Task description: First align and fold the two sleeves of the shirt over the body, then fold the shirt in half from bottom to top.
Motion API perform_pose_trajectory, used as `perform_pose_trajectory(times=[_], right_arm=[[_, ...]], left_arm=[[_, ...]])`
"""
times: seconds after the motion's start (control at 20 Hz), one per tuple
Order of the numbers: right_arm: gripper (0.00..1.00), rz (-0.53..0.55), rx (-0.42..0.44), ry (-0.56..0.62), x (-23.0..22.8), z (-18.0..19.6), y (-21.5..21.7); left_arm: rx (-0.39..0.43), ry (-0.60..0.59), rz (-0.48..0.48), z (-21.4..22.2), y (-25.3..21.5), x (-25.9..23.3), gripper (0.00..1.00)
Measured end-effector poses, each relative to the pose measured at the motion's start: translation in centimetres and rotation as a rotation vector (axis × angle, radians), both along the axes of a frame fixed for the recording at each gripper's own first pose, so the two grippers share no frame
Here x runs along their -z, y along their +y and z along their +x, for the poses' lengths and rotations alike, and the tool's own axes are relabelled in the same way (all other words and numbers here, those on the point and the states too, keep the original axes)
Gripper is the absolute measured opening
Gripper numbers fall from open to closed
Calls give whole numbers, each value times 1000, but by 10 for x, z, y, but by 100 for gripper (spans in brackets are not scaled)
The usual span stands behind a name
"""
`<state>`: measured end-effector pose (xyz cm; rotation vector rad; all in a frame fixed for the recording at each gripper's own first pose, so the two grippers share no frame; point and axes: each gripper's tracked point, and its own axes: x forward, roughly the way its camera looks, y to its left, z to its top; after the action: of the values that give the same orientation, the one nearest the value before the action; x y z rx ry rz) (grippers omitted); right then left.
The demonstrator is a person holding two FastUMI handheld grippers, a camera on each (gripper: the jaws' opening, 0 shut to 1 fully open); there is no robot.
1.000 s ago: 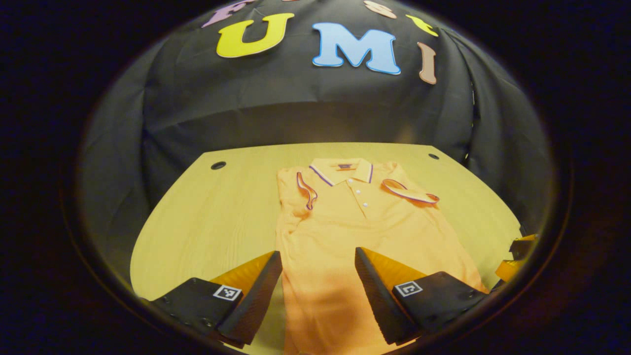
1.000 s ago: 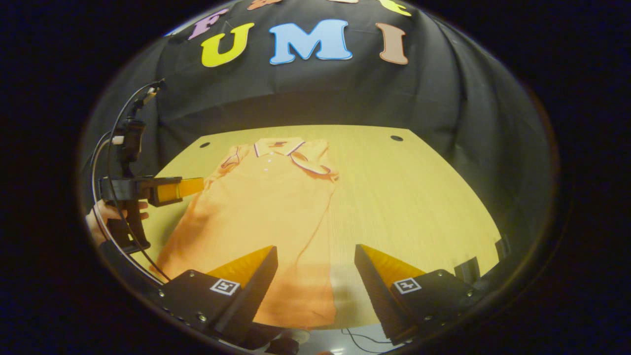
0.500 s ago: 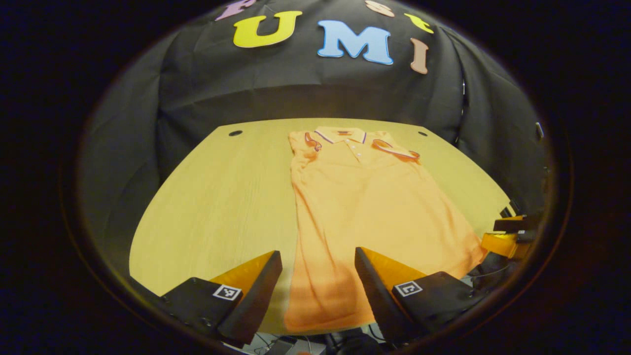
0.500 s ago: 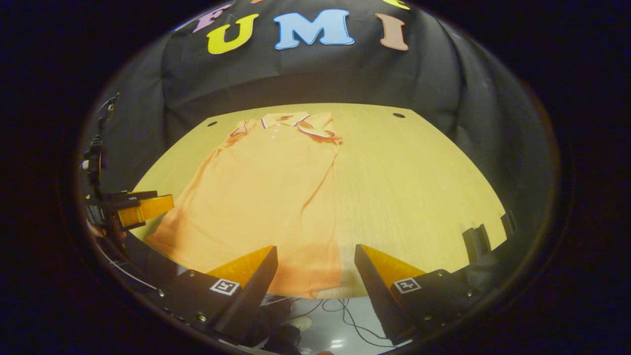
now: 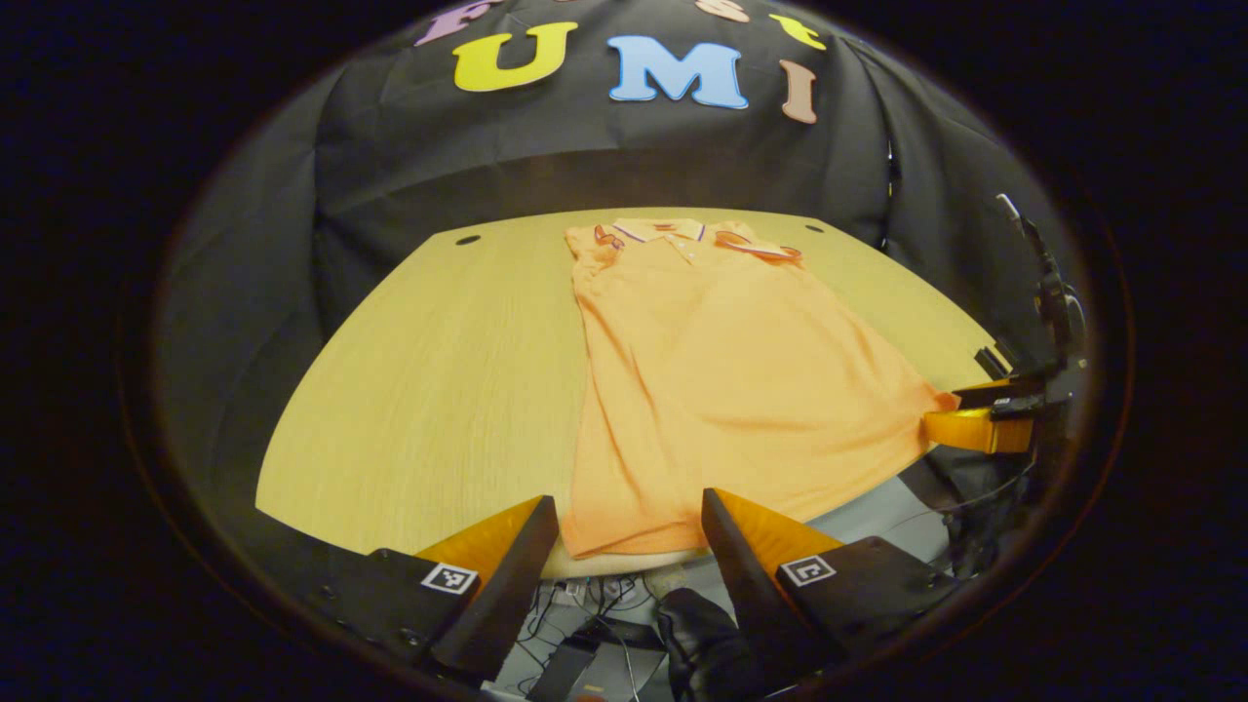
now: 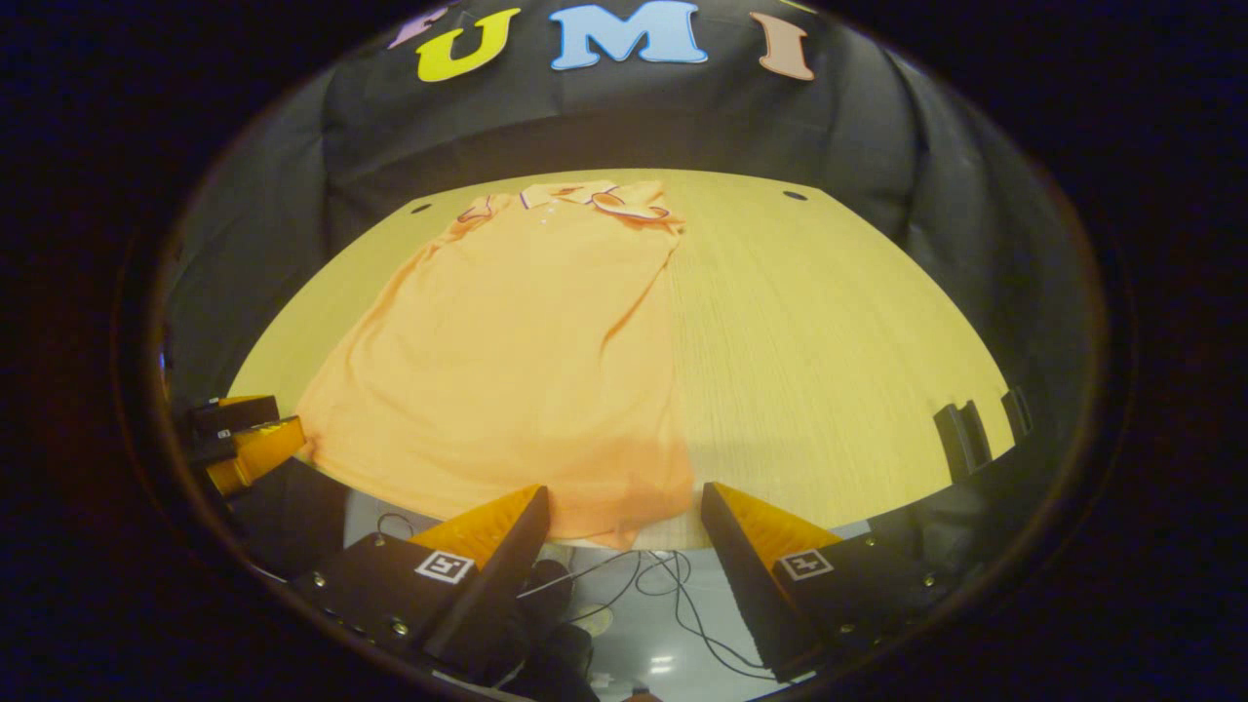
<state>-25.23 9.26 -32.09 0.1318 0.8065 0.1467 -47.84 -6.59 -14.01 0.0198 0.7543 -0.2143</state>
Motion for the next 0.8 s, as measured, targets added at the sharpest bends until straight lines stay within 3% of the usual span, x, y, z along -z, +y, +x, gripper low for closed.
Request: perform_pose_trajectory(times=[0.55, 0.65, 0.7, 0.75, 0.8], right_arm=[[95, -7, 4, -11, 1, 3, 6], [81, -1, 7, -8, 3, 5, 7], [75, 2, 10, -7, 3, 4, 7], [58, 7, 7, -7, 2, 4, 8], [52, 2, -2, -4, 3, 4, 10]], left_arm=[[22, -4, 21, 2, -8, 17, 96], [19, -4, 16, 6, -12, 16, 93], [27, -4, 15, 7, -14, 18, 83], [38, -4, 11, 8, -18, 18, 77], [51, -8, 11, 10, -22, 17, 66]])
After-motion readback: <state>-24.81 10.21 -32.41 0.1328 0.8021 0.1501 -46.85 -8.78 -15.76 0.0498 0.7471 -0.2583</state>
